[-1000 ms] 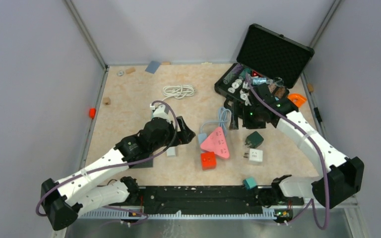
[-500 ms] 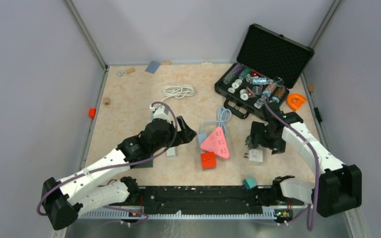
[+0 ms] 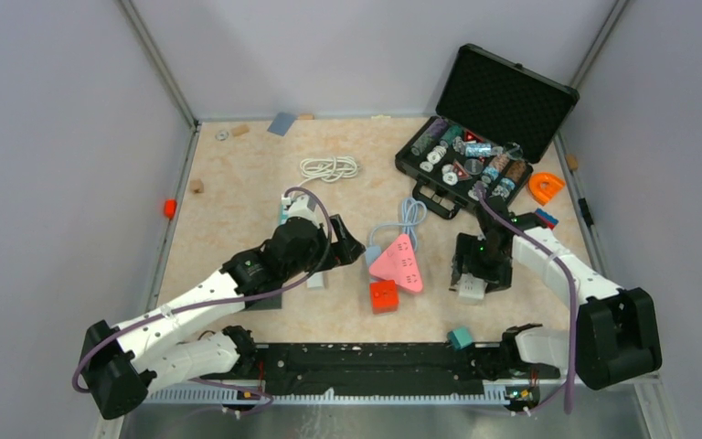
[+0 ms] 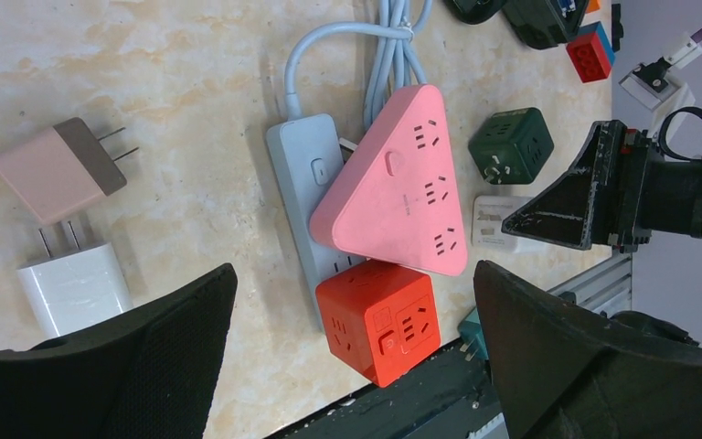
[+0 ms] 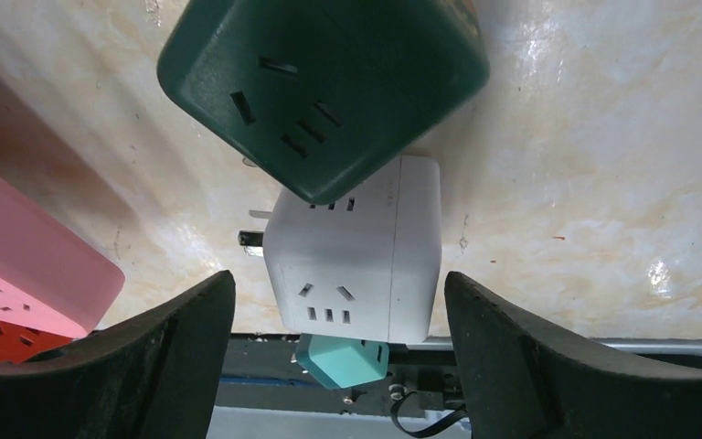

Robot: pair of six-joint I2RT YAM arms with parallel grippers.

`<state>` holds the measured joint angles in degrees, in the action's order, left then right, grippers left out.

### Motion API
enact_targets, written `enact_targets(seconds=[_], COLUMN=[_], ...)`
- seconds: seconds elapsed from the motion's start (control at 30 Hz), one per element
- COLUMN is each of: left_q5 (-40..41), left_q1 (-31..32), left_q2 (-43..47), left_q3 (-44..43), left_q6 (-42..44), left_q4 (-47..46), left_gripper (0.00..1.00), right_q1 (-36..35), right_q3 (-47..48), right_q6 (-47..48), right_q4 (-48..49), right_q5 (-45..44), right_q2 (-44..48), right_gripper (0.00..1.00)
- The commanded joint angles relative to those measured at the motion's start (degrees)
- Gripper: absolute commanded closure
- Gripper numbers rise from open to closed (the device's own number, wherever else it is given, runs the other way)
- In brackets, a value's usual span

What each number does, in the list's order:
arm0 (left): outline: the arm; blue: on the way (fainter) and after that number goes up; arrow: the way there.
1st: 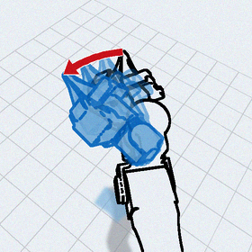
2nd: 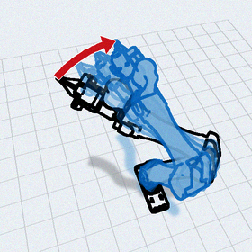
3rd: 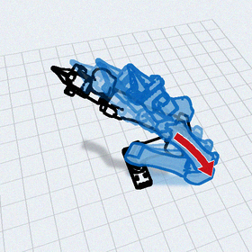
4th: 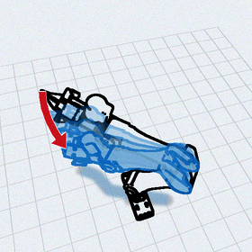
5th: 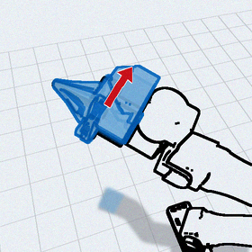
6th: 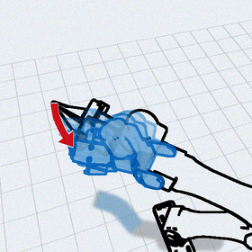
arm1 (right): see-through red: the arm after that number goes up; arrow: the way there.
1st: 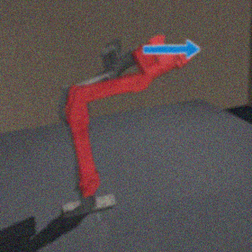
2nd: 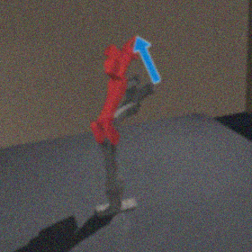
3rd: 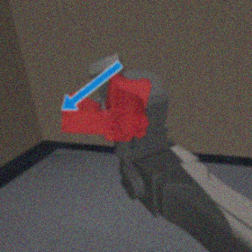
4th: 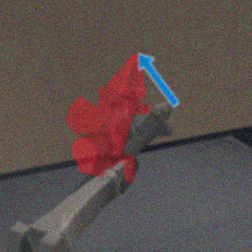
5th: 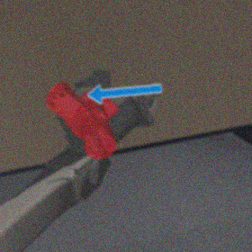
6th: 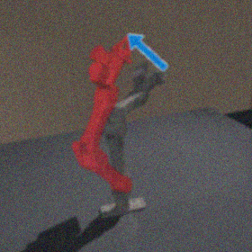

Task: Insert the plug
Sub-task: Pick up the plug from the center of the board.

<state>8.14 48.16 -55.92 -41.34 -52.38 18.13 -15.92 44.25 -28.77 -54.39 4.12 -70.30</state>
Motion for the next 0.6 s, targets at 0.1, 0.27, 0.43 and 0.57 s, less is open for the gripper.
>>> enact_targets(seconds=[0.1, 0.27, 0.43, 0.57], left_q5=[-0.1, 0.3, 0.6, 0.5], left_q1=[-0.6, -0.9, -1.1, -1.3], left_q2=[1.4, 2.3, 3.6, 4.0], left_q3=[-1.3, -1.3, -0.4, -0.2], left_q6=[0.7, 0.6, -0.1, -0.4], left_q4=[-1.4, -0.7, -0.7, -1.0], left_gripper=[0.01, 0.01, 0.01, 0.01], right_q1=[0.4, 0.3, 0.3, 0.4], right_q3=[-0.3, -1.5, -1.2, -1.1], right_q6=[-1.0, -0.8, -0.2, 0.2], right_q4=[3.6, 4.7, 5.0, 5.1], right_q5=[-1.5, -0.3, 0.6, 1.4], right_q2=[-1.8, -2.8, -4.1, -5.8], right_gripper=[0.29, 0.52, 0.53, 0.37])
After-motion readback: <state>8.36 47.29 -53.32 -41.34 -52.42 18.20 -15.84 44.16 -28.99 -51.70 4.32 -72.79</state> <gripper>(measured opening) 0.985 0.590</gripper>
